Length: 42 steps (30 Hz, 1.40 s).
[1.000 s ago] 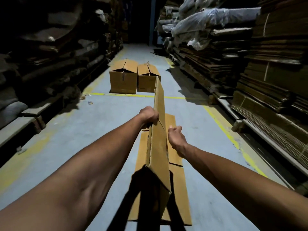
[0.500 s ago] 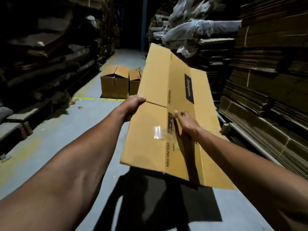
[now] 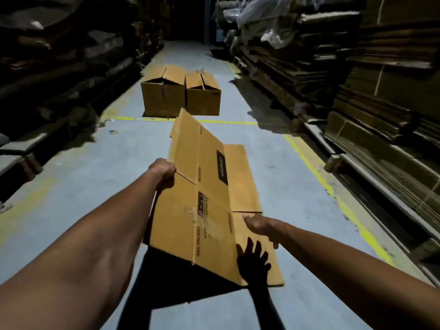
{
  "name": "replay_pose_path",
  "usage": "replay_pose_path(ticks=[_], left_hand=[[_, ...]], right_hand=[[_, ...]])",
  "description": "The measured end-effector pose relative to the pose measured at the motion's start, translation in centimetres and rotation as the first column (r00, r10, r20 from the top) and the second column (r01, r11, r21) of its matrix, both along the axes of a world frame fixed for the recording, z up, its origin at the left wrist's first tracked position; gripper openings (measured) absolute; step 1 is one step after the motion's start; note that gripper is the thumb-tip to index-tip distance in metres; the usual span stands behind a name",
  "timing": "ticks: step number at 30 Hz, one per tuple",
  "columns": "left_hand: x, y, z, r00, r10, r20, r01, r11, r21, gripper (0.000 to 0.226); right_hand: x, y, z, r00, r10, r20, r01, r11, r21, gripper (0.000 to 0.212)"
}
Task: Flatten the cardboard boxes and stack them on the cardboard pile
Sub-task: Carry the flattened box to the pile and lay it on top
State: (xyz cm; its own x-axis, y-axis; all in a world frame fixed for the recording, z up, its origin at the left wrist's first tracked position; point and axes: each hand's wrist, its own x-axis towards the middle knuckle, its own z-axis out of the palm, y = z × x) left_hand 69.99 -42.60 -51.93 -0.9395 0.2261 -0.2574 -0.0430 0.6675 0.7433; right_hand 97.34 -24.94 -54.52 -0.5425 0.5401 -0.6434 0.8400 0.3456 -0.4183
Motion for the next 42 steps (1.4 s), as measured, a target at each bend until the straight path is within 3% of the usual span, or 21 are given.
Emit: replay_pose_path(ticks=[6, 12, 16, 19, 22, 25, 29, 32, 36, 42], left_hand=[[-2.9, -1.2, -0.5, 0.992, 0.059, 0.110, -0.070, 0.993, 0.100, 0.019], [-4.7, -1.8, -0.9, 0.974, 0.079, 0.212, -0.125, 0.969, 0.212, 0.011], [-5.7, -2.3, -2.0, 0.968, 0.077, 0.240, -0.130, 0.968, 0.215, 0.048], [-6.1, -2.9, -2.4, 0.973, 0.067, 0.219, -0.108, 0.978, 0.180, 0.022], [-6.2, -3.0, -2.7, 0.982, 0.054, 0.179, -0.077, 0.989, 0.125, 0.014], [-5.7, -2.9, -3.2, 0.994, 0.028, 0.106, -0.037, 0.996, 0.086, 0.043], [-4.8, -3.1, -4.1, 0.993, -0.057, 0.101, 0.057, 0.998, 0.006, 0.033], [-3.6, -4.0, -5.1, 0.989, -0.090, 0.121, 0.096, 0.994, -0.049, 0.025], [-3.4, -5.3, -8.6, 0.989, -0.092, 0.113, 0.112, 0.976, -0.185, 0.029], [0.5, -6.1, -9.5, 0.994, -0.047, 0.102, 0.066, 0.979, -0.190, 0.053]], right_hand=[[-2.0, 2.5, -4.8, 0.980, -0.196, 0.025, 0.194, 0.978, 0.070, 0.082], [-2.7, 5.2, -4.7, 0.937, -0.347, -0.037, 0.344, 0.905, 0.250, 0.090], [-2.5, 7.8, -4.6, 0.923, -0.381, -0.055, 0.384, 0.897, 0.220, 0.104], [-2.4, 8.8, -3.5, 0.907, -0.415, -0.065, 0.419, 0.879, 0.228, 0.111], [-2.9, 7.9, -0.8, 0.949, -0.296, -0.113, 0.315, 0.917, 0.243, 0.073], [-3.5, 7.4, 0.3, 0.974, -0.211, -0.087, 0.228, 0.930, 0.287, 0.065], [-4.7, 5.9, 1.4, 0.993, -0.115, -0.005, 0.115, 0.991, 0.067, 0.051], [-5.8, 5.0, 1.6, 1.000, -0.011, -0.024, 0.011, 1.000, 0.010, 0.063], [-7.0, 4.3, 0.5, 0.999, -0.001, -0.050, -0.003, 0.997, -0.083, 0.078], [-8.2, 4.1, -1.6, 1.000, 0.010, -0.002, -0.010, 0.999, 0.034, 0.081]])
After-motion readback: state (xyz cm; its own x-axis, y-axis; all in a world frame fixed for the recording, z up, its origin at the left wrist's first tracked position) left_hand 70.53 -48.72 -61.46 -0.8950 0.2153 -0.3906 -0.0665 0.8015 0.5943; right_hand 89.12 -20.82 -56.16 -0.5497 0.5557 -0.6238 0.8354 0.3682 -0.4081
